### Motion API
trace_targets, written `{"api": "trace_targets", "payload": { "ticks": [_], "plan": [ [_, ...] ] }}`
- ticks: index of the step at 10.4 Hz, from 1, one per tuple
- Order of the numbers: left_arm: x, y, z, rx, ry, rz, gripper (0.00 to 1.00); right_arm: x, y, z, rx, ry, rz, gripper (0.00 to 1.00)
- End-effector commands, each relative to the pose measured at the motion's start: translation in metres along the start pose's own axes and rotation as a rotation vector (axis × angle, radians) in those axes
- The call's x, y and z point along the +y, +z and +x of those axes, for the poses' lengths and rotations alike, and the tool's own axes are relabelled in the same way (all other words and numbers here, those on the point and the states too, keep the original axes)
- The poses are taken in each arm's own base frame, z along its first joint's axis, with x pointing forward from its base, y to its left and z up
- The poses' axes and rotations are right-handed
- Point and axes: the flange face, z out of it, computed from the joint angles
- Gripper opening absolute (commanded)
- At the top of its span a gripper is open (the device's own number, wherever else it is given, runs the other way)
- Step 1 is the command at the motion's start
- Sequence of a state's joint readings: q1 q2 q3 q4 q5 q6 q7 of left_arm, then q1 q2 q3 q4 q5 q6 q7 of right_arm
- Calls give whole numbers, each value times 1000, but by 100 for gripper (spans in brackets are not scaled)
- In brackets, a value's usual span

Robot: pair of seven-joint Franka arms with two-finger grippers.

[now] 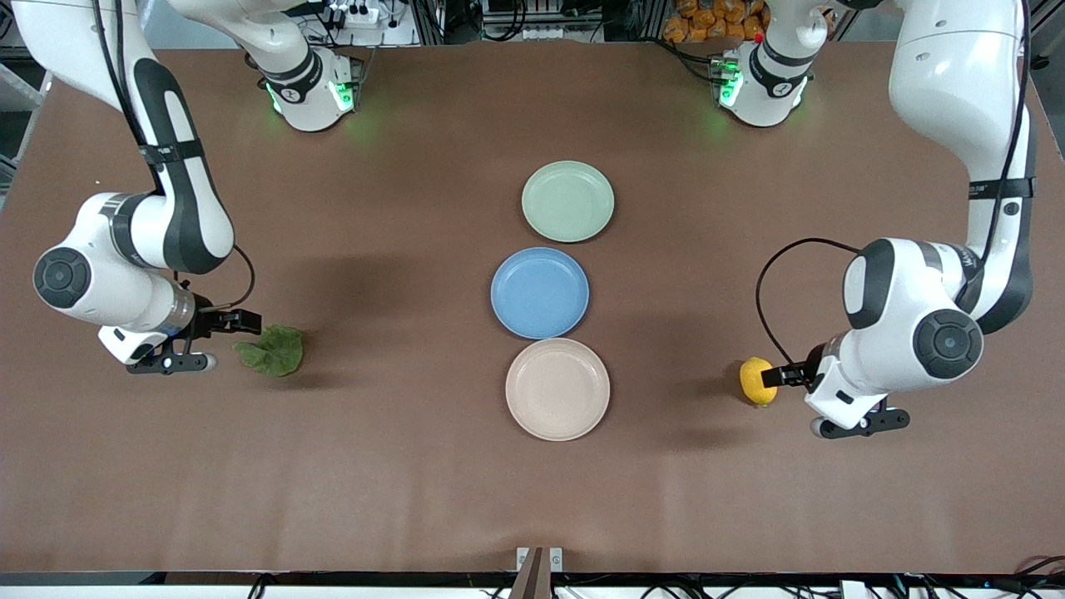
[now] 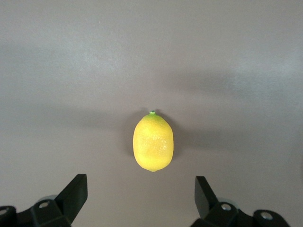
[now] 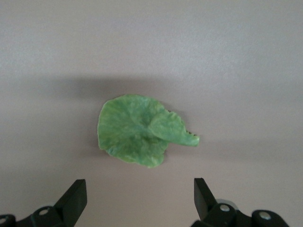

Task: Pick lemon and lettuce from plates
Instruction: 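Open the right gripper releasing lettuce while the left gripper releases the lemon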

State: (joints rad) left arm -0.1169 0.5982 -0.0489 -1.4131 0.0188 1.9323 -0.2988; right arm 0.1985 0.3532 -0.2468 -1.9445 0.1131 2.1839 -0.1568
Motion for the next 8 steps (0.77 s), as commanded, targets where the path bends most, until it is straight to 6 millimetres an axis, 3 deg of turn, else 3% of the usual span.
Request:
{"api": "trace_targets", "payload": {
  "ticks": [1, 3, 7, 8],
  "plan": [
    [-4, -33, -12, 2, 18, 21, 100, -8, -11, -31, -6, -37, 1, 100],
    [-17, -70, -18, 42, 37, -3, 100, -10, -15, -52, -9, -53, 4, 100],
    [-25, -141, -58, 28, 108, 5, 100, -27, -31, -95, 5, -29, 20, 100],
    [-26, -159, -69, 25, 111, 8, 100, -33, -35, -96, 9, -3, 14, 100]
  ]
}}
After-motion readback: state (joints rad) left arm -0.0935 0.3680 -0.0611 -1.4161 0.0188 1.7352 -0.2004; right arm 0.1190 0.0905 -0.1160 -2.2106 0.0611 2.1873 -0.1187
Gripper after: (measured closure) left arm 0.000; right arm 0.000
